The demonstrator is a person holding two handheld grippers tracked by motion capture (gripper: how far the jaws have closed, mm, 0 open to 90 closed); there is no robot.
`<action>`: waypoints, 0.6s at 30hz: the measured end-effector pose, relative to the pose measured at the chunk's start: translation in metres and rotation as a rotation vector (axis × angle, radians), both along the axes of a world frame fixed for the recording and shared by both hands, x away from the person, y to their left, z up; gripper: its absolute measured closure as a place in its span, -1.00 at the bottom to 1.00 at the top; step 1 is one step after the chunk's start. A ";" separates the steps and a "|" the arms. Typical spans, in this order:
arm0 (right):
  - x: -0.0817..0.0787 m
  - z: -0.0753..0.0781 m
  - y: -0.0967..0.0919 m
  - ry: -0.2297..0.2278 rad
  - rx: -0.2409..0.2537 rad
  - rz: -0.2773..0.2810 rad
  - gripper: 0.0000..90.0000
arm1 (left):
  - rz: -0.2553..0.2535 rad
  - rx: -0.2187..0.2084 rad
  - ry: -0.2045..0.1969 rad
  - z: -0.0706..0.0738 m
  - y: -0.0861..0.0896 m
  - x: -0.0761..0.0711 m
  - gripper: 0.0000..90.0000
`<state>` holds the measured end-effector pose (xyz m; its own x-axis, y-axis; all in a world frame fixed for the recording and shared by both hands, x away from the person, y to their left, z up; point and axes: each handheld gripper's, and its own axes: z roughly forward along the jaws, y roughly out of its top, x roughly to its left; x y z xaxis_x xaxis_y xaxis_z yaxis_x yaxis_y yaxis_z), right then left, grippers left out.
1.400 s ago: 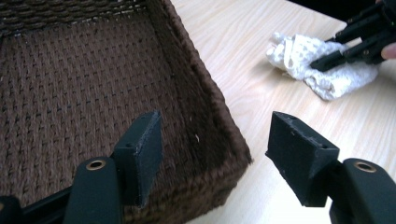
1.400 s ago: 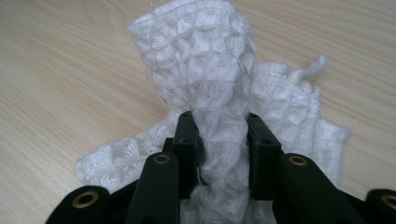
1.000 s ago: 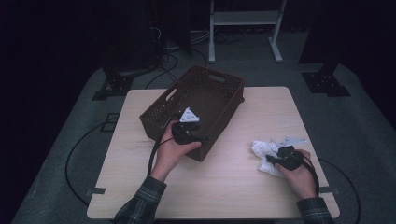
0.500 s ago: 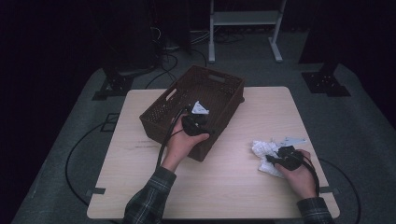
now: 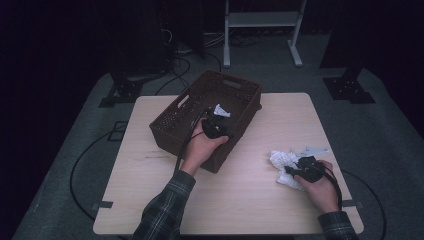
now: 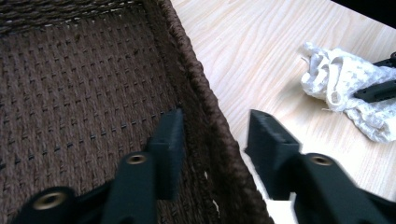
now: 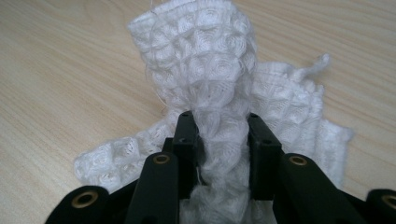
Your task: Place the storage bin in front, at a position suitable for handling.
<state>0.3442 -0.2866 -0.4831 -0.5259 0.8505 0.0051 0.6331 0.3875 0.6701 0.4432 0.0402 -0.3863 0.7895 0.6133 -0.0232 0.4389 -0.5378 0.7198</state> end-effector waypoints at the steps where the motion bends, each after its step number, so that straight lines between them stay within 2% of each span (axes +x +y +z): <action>1: 0.000 0.000 0.000 0.001 0.001 -0.001 0.54 | -0.003 -0.002 0.002 0.000 -0.001 0.001 0.31; 4: 0.000 0.000 0.000 0.003 0.004 -0.001 0.54 | -0.005 -0.001 0.001 0.000 -0.002 0.003 0.41; 10: 0.000 -0.001 -0.001 0.001 0.005 0.001 0.54 | 0.002 0.023 0.032 -0.004 -0.007 0.005 0.43; 18: 0.000 0.000 0.000 0.000 -0.001 0.004 0.54 | 0.009 0.027 0.058 -0.004 -0.010 0.005 0.60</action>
